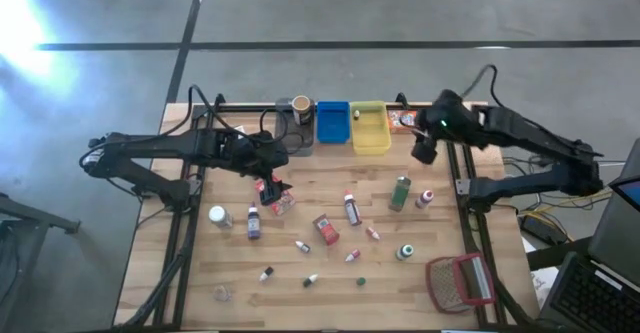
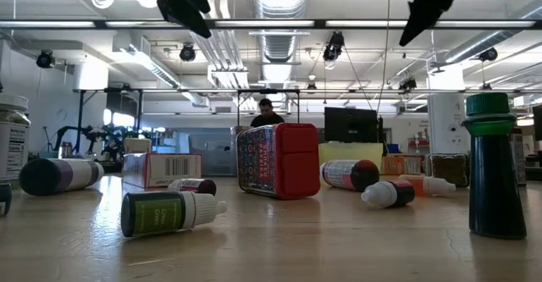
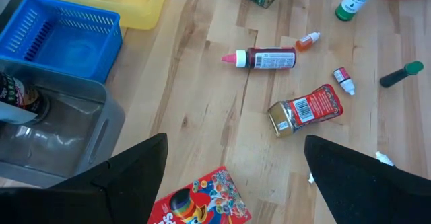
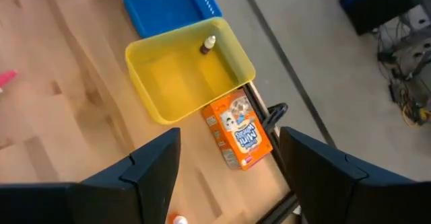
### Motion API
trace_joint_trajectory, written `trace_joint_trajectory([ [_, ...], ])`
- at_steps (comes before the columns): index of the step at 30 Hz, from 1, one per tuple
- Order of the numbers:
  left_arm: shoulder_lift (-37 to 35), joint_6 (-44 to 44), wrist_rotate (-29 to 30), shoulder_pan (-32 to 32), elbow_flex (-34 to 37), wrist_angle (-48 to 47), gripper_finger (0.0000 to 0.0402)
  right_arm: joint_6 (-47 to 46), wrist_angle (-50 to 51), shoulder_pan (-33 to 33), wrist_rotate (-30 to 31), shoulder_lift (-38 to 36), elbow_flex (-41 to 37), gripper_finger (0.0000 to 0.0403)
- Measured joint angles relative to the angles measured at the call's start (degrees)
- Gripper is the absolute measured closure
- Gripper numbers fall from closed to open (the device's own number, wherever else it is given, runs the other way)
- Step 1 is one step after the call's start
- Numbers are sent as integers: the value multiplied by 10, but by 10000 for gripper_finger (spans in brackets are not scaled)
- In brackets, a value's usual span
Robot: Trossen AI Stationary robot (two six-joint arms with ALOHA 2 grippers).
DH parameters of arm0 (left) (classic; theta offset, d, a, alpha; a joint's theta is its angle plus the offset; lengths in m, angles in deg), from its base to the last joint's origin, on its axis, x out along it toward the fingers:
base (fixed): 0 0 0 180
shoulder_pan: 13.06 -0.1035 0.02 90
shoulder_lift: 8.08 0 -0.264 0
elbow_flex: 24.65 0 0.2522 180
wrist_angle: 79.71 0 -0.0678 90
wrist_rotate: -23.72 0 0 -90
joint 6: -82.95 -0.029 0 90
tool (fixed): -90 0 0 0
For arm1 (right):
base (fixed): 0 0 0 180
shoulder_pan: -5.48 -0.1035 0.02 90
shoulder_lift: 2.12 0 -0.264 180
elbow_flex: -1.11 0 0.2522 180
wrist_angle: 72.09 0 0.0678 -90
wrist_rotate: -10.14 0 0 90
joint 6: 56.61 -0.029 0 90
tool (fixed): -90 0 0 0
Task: Pick & Place Kitchen Items
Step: Put the orange cereal box into the blue bin
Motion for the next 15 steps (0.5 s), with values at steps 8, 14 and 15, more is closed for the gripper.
trace_joint_trajectory([
  [8, 0, 0, 0, 0, 0, 0, 46, 96, 40, 134, -40, 101, 67, 139],
  [14, 0, 0, 0, 0, 0, 0, 46, 135, 70, 198, -76, 179, 98, 128],
  [15, 0, 0, 0, 0, 0, 0, 46, 145, 78, 205, -76, 190, 99, 127],
])
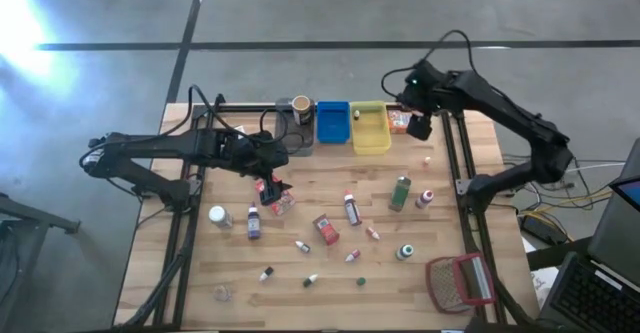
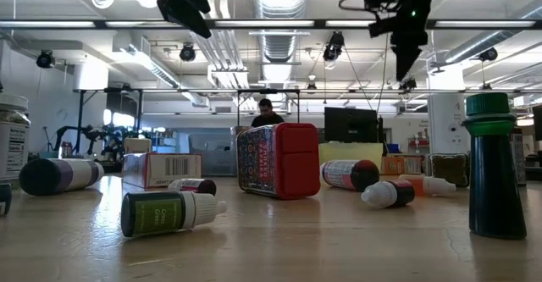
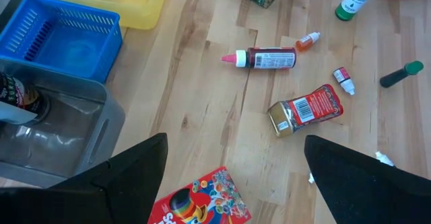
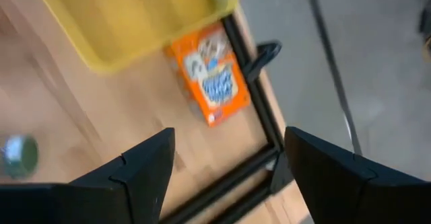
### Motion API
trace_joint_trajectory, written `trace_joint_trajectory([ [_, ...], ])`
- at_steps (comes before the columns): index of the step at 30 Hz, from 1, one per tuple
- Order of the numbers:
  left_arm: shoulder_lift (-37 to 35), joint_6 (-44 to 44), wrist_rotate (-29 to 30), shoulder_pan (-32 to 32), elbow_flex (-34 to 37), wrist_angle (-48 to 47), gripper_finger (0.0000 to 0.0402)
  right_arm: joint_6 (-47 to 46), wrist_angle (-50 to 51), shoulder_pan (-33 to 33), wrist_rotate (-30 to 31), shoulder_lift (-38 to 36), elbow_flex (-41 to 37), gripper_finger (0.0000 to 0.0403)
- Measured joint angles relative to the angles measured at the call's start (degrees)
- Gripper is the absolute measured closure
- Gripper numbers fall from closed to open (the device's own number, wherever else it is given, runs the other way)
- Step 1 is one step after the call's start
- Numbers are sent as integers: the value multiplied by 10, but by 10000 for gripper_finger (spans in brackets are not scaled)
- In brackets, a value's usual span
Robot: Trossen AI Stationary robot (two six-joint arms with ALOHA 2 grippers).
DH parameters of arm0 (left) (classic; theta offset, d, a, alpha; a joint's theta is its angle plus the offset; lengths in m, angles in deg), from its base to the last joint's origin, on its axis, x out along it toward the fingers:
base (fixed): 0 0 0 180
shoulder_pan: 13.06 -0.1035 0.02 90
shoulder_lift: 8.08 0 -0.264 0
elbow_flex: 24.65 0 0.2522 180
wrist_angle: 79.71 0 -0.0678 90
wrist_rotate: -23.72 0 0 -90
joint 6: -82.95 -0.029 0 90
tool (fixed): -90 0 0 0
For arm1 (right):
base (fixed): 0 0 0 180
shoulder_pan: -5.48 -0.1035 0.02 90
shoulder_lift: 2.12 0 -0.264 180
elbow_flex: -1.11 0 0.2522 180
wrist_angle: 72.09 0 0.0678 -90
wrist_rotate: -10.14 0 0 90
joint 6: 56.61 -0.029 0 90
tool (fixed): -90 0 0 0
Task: Pick & Place Kitchen Items
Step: Put the orange cereal box into the blue bin
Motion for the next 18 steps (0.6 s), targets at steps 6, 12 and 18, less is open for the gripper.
trace_joint_trajectory([
  [6, 0, 0, 0, 0, 0, 0, 46, 63, 3, 27, 0, 37, -27, 122],
  [12, 0, 0, 0, 0, 0, 0, 46, 109, -62, 40, -10, 56, -66, 132],
  [18, 0, 0, 0, 0, 0, 0, 46, 128, -114, 44, -20, 95, -91, 150],
])
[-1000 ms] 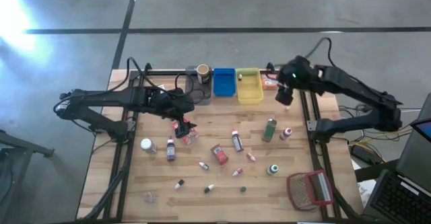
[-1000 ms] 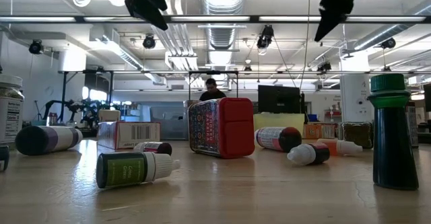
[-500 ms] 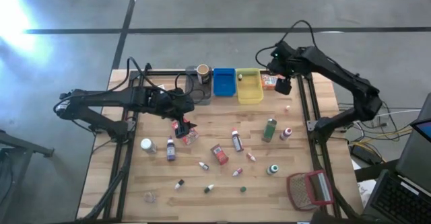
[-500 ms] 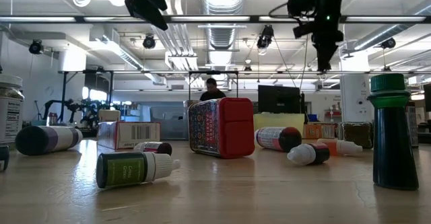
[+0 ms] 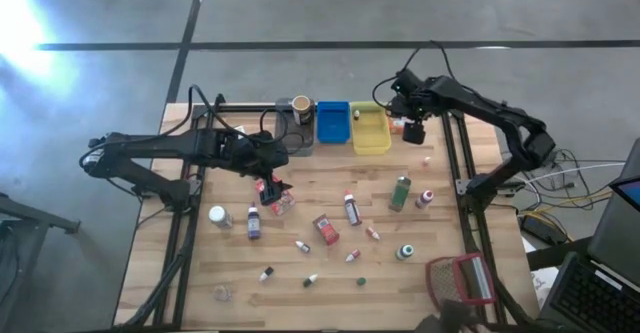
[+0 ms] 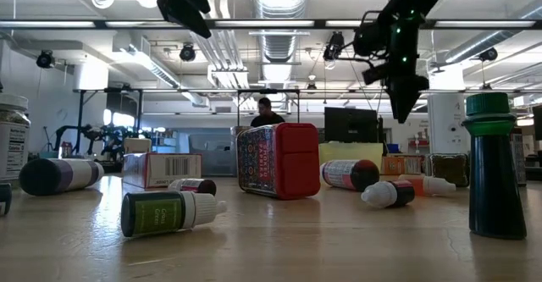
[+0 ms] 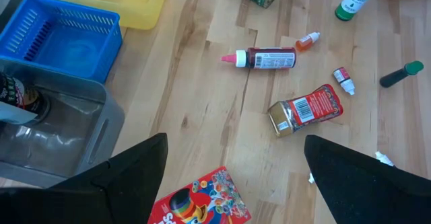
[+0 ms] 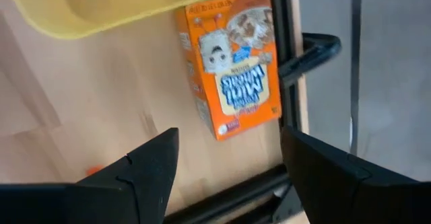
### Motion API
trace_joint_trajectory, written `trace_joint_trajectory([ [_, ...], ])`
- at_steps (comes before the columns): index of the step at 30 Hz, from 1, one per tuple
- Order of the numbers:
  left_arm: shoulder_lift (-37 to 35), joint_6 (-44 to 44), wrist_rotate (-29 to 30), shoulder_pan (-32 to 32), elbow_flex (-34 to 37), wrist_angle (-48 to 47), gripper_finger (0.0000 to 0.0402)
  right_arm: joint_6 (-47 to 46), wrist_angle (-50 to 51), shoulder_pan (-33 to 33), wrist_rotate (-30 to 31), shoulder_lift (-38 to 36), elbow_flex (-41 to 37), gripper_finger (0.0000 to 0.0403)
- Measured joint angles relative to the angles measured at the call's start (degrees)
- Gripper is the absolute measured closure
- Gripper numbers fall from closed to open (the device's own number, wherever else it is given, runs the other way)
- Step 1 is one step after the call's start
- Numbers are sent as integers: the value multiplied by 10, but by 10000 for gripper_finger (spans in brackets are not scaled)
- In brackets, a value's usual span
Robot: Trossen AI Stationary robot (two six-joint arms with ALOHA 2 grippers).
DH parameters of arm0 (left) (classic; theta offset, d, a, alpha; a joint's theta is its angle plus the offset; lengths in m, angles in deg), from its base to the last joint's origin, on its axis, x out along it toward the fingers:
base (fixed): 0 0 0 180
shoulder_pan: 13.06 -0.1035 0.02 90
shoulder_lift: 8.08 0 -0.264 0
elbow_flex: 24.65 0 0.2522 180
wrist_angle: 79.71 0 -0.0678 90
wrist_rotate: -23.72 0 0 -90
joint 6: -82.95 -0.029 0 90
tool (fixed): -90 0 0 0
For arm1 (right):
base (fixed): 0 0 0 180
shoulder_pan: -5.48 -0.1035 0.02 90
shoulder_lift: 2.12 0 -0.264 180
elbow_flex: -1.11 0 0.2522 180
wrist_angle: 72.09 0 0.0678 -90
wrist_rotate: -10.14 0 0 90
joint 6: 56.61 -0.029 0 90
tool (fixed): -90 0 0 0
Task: Pick & Place Kitchen Items
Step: Put the orange cereal box into the blue bin
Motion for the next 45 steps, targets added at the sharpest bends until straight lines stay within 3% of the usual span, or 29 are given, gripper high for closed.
trace_joint_trajectory([
  [5, 0, 0, 0, 0, 0, 0, 46, 4, -13, 0, 1, 43, 0, 141],
  [13, 0, 0, 0, 0, 0, 0, 46, 3, -41, 3, 11, 101, 7, 91],
  [22, 0, 0, 0, 0, 0, 0, 46, -1, -78, 2, 22, 116, 7, 51],
  [38, 0, 0, 0, 0, 0, 0, 46, -79, -84, 1, -12, 124, 23, 84],
  [45, 0, 0, 0, 0, 0, 1, 46, -196, -100, 3, -9, 124, 28, 60],
])
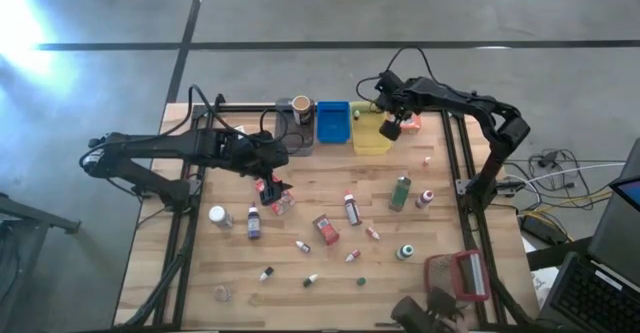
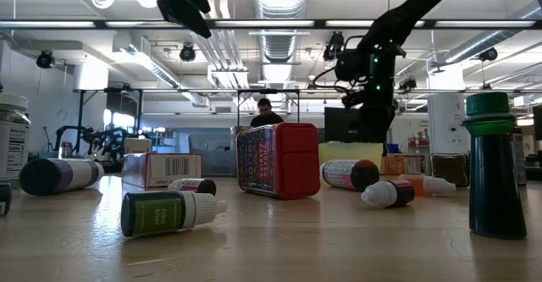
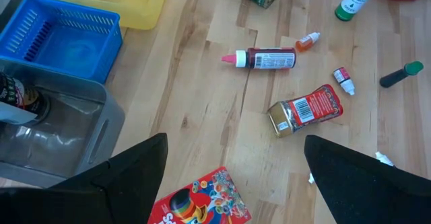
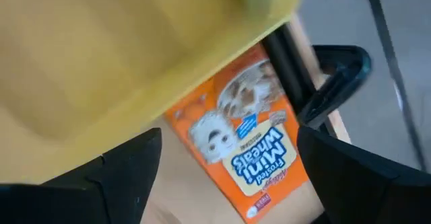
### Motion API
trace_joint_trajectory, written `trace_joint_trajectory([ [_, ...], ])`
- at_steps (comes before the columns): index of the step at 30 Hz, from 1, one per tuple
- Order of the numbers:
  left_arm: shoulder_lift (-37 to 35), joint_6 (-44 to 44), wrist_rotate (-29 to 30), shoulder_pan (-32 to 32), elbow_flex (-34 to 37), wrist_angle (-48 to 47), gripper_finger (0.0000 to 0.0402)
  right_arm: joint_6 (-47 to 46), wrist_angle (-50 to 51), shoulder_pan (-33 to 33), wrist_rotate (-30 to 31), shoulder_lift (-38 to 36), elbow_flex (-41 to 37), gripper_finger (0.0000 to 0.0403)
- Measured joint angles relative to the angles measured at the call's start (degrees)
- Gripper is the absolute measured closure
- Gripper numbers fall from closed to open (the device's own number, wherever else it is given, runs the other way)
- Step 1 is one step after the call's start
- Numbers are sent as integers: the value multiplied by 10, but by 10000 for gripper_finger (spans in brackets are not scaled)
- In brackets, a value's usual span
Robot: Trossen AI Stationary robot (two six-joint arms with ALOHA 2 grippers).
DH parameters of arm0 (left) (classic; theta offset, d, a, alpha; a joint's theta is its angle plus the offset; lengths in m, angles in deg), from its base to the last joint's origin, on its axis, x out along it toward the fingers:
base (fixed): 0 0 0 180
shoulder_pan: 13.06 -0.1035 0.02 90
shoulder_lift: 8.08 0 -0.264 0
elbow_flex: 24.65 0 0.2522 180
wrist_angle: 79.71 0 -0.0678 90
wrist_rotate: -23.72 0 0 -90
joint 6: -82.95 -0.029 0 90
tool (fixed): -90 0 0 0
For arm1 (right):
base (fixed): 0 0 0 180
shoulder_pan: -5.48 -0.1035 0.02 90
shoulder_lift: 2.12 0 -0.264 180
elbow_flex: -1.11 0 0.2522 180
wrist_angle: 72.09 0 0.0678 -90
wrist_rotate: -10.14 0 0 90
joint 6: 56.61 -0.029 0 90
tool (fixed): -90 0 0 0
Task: Pick & Place Kitchen Items
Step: Put the orange cereal box into the blue bin
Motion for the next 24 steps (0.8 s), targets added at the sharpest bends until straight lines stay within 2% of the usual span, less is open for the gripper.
trace_joint_trajectory([
  [7, 0, 0, 0, 0, 0, 0, 46, -156, -5, 18, 2, 0, 18, 43],
  [11, 0, 0, 0, 0, 0, 1, 46, -227, -15, 24, 1, 0, 21, 55],
  [18, 0, 0, 0, 0, 0, 1, 46, -365, -104, 26, 0, 5, 18, 84],
  [24, 0, 0, 0, 0, 0, 1, 46, -413, -89, 27, 63, 7, 16, 99],
])
